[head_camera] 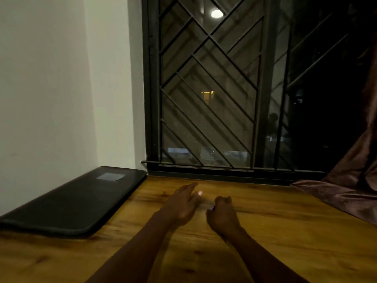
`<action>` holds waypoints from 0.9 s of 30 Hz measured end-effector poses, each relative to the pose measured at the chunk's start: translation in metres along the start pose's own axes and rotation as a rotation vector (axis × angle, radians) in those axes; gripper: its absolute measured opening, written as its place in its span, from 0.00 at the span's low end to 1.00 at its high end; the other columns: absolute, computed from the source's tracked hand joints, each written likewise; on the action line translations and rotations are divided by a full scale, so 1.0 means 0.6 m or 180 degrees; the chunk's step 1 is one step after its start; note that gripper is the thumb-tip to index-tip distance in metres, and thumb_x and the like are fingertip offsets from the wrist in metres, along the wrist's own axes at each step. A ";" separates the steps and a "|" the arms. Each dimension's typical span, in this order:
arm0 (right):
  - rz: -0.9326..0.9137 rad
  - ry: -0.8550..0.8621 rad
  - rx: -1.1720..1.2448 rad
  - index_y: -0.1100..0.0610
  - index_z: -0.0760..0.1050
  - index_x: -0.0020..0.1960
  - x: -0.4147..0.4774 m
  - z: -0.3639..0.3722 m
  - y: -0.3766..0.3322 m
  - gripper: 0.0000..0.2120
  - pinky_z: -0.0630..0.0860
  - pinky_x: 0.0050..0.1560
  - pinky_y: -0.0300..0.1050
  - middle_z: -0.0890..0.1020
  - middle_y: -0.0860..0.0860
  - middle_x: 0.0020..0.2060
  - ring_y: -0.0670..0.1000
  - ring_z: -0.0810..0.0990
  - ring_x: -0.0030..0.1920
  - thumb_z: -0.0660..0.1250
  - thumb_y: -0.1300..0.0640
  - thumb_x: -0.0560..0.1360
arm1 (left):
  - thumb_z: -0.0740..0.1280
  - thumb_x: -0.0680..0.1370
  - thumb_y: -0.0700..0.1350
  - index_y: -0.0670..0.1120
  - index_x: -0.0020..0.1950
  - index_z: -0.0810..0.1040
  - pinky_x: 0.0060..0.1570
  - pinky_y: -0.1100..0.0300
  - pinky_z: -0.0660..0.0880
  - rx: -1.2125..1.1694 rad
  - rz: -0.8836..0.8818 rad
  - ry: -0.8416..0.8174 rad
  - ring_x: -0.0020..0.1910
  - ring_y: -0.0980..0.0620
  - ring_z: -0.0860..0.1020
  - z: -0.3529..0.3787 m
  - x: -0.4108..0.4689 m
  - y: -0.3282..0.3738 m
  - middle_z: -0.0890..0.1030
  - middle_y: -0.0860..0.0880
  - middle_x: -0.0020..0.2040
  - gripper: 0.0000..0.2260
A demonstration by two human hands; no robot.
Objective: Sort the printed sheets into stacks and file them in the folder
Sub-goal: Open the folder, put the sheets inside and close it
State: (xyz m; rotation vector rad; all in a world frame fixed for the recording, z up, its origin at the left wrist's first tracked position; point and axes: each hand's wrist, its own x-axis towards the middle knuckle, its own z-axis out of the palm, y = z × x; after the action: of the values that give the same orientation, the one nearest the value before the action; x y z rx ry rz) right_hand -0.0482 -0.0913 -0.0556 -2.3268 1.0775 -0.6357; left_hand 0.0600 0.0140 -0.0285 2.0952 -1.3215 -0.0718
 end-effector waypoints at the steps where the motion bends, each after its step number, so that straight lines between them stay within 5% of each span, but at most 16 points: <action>1: -0.0083 -0.0032 0.0052 0.58 0.70 0.63 0.002 0.015 -0.018 0.17 0.73 0.51 0.41 0.62 0.59 0.71 0.54 0.76 0.58 0.66 0.55 0.76 | 0.51 0.81 0.62 0.52 0.77 0.59 0.72 0.48 0.62 0.0026 -0.0036 0.0035 0.74 0.47 0.63 -0.015 -0.003 -0.016 0.64 0.46 0.76 0.27; 7: -0.0449 -0.0157 0.0289 0.57 0.72 0.57 0.008 0.100 -0.128 0.14 0.77 0.47 0.43 0.69 0.54 0.61 0.48 0.75 0.46 0.69 0.52 0.74 | 0.52 0.82 0.59 0.52 0.77 0.59 0.70 0.52 0.62 0.0207 -0.0451 0.0158 0.74 0.46 0.64 -0.112 -0.029 -0.123 0.63 0.46 0.76 0.25; 14: -0.0747 -0.0343 0.0366 0.55 0.72 0.59 0.023 0.173 -0.218 0.16 0.75 0.51 0.44 0.69 0.52 0.62 0.50 0.75 0.53 0.69 0.49 0.74 | 0.53 0.83 0.54 0.50 0.74 0.66 0.63 0.57 0.69 0.0294 -0.0529 0.0365 0.64 0.49 0.72 -0.189 -0.036 -0.208 0.73 0.45 0.68 0.20; 19: -0.0886 -0.0441 0.0527 0.53 0.68 0.66 0.043 0.215 -0.266 0.23 0.71 0.58 0.44 0.68 0.52 0.66 0.52 0.71 0.62 0.69 0.51 0.74 | 0.52 0.84 0.53 0.48 0.74 0.65 0.65 0.57 0.65 0.0217 -0.0635 0.0449 0.68 0.47 0.70 -0.217 -0.033 -0.243 0.71 0.44 0.70 0.20; 23: -0.0958 -0.0547 0.0829 0.53 0.65 0.69 0.055 0.238 -0.286 0.30 0.75 0.57 0.47 0.75 0.52 0.62 0.51 0.75 0.58 0.73 0.52 0.71 | 0.50 0.84 0.54 0.47 0.74 0.65 0.68 0.53 0.66 0.0163 -0.0668 0.0509 0.68 0.47 0.70 -0.219 -0.016 -0.279 0.72 0.43 0.70 0.21; 27: -0.0985 -0.0699 0.1027 0.54 0.64 0.68 0.065 0.245 -0.299 0.33 0.75 0.52 0.43 0.77 0.52 0.60 0.51 0.78 0.55 0.75 0.55 0.68 | 0.51 0.84 0.51 0.46 0.72 0.69 0.59 0.60 0.68 0.0006 -0.0642 0.0615 0.60 0.50 0.76 -0.210 -0.013 -0.294 0.77 0.42 0.63 0.19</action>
State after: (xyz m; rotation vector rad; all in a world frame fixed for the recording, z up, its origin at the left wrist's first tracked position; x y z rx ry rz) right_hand 0.1620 0.0141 -0.0523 -2.2273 0.4798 -0.5971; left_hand 0.2421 0.1317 -0.0282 2.1712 -0.9955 0.0451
